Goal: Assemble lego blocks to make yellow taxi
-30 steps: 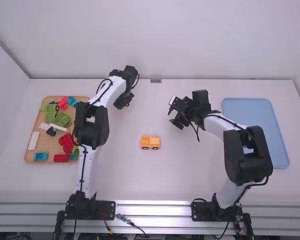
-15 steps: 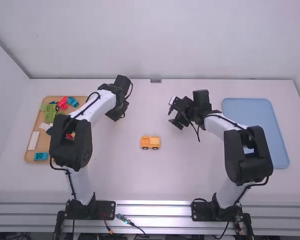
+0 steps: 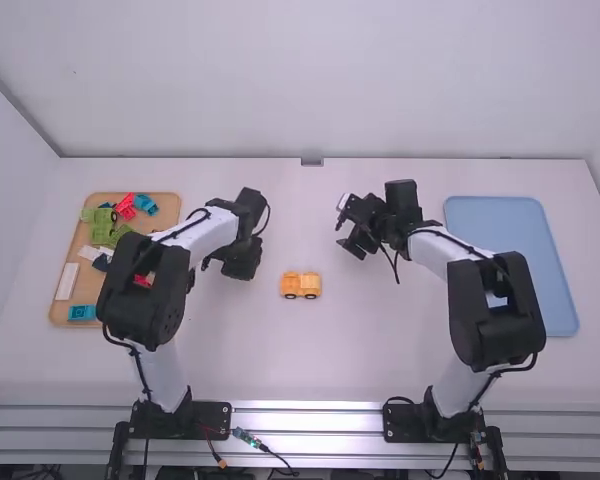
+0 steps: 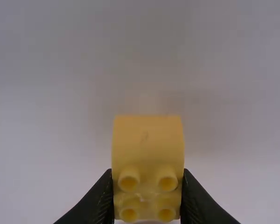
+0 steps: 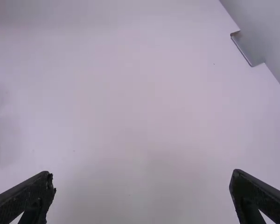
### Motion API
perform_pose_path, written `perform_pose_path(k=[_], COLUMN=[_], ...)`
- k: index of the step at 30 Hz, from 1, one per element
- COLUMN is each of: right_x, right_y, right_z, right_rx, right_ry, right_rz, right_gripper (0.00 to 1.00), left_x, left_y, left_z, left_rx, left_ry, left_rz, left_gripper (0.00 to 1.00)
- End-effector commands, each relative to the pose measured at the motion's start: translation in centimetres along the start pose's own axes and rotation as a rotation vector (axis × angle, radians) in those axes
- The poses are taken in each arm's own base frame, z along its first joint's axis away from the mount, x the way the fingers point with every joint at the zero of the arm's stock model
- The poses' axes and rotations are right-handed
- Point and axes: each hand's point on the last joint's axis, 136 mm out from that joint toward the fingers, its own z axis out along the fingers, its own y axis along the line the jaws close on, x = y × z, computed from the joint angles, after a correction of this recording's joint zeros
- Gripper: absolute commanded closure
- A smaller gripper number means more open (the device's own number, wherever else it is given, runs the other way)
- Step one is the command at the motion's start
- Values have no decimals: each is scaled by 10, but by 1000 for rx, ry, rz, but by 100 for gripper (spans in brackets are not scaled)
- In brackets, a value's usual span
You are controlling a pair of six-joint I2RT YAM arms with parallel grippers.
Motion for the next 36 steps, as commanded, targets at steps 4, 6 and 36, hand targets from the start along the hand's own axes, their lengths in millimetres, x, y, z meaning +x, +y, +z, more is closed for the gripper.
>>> perform_pose_path(k=[4, 6, 36], right_x=[-12, -14, -13], right_y=[0, 2, 3], right_z=[-9, -9, -9], right_rx=[3, -8, -12], right_ry=[-33, -45, -41], right_rz=[-8, -11, -4], right_gripper=[1, 1, 1], left_x=[6, 6, 31], left_y=[3, 4, 13], left_z=[-4, -2, 11], left_rx=[-16, -17, -25], left_ry=[26, 25, 128], left_rz=[-85, -101, 2], left_gripper=[98, 98, 76])
